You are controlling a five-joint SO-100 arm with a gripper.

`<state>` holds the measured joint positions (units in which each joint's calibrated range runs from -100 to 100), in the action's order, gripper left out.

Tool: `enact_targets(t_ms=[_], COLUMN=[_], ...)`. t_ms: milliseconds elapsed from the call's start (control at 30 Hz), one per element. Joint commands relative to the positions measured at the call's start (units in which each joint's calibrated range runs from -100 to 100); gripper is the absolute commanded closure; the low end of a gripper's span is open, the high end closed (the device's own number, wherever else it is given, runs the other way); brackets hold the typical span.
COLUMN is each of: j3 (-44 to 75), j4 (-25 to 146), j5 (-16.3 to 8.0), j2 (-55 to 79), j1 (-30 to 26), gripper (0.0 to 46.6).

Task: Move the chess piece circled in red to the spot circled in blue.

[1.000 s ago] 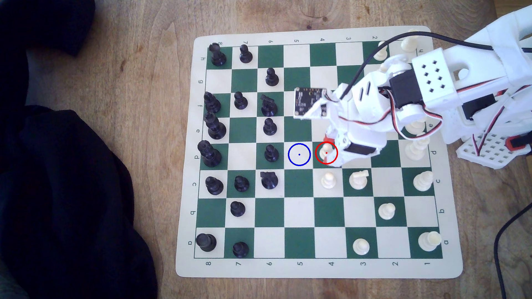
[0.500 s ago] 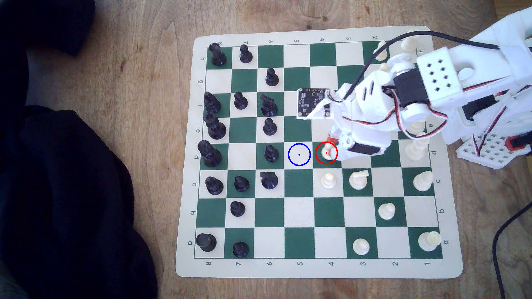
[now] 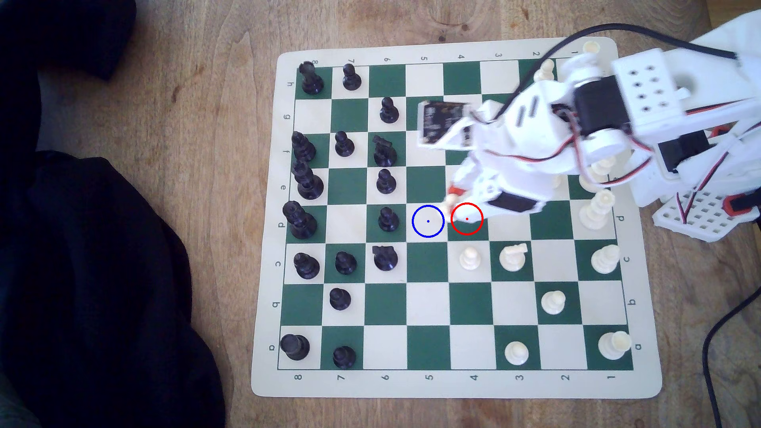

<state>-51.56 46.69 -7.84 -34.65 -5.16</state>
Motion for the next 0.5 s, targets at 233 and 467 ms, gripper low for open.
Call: enact_targets(t_ms=[233,467], j3=[11.03,11.03], j4=[-7.38,-10.41], j5=[-0.20,-0.20], j2=[16.73,22.08], j1=[0.74,0.82], gripper=[44.1,44.1])
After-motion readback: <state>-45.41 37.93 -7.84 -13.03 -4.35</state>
